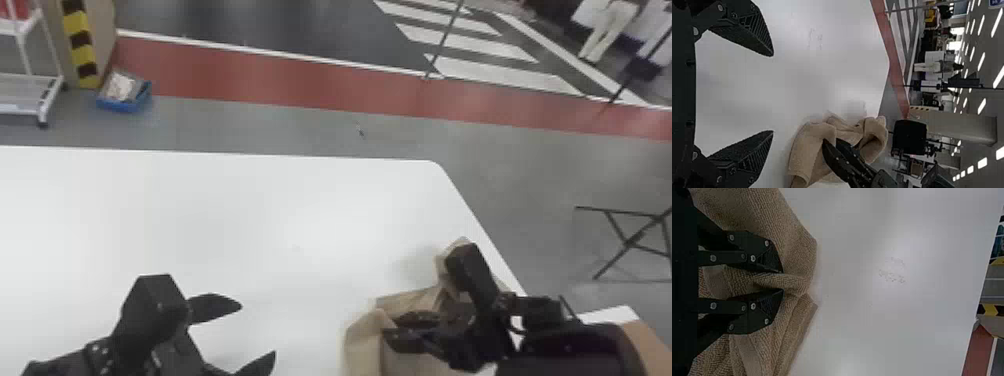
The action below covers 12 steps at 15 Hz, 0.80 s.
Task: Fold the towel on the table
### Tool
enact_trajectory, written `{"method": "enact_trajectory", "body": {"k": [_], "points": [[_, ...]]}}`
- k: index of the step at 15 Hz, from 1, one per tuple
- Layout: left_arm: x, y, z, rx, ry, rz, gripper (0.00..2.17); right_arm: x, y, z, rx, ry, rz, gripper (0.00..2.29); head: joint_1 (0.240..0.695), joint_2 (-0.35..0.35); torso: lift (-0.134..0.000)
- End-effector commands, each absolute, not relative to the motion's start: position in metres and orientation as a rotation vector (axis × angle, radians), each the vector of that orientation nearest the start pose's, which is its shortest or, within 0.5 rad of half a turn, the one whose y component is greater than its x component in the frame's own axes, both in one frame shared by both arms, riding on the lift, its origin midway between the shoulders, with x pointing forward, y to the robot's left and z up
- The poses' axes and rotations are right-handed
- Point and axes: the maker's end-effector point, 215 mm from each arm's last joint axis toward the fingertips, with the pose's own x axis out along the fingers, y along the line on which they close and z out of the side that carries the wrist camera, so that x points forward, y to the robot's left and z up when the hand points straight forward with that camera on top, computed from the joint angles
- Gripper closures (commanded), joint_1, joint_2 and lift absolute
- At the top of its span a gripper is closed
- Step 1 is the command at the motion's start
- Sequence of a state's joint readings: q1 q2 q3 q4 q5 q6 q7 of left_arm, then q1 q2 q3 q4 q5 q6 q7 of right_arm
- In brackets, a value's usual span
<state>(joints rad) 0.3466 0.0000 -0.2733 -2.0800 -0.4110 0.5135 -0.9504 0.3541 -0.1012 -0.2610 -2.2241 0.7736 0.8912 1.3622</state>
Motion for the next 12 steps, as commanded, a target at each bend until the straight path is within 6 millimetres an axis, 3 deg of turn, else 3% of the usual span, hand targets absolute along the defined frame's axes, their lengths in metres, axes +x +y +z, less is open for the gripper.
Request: {"method": "enact_trajectory", "body": {"k": [1, 4, 7, 8, 10, 12], "points": [[0.356, -0.028, -0.409, 0.171, 0.435, -1.061, 0.21, 0.345, -0.290, -0.431, -0.133, 0.870, 0.600, 2.11, 0.695, -0.350, -0.124], [0.362, -0.019, -0.406, 0.174, 0.429, -1.039, 0.21, 0.381, -0.248, -0.382, 0.064, 0.690, 0.655, 2.13, 0.695, -0.350, -0.124], [0.374, 0.008, -0.396, 0.175, 0.413, -0.984, 0.21, 0.406, -0.185, -0.354, 0.102, 0.611, 0.800, 2.13, 0.695, -0.350, -0.124], [0.378, 0.018, -0.394, 0.173, 0.411, -0.963, 0.21, 0.411, -0.166, -0.353, 0.114, 0.603, 0.849, 2.13, 0.695, -0.350, -0.124], [0.380, 0.034, -0.392, 0.167, 0.411, -0.939, 0.21, 0.422, -0.125, -0.359, 0.099, 0.606, 0.943, 2.13, 0.695, -0.243, -0.124], [0.379, 0.042, -0.395, 0.159, 0.419, -0.925, 0.21, 0.450, -0.106, -0.387, 0.073, 0.665, 0.916, 2.11, 0.695, -0.172, -0.124]]}}
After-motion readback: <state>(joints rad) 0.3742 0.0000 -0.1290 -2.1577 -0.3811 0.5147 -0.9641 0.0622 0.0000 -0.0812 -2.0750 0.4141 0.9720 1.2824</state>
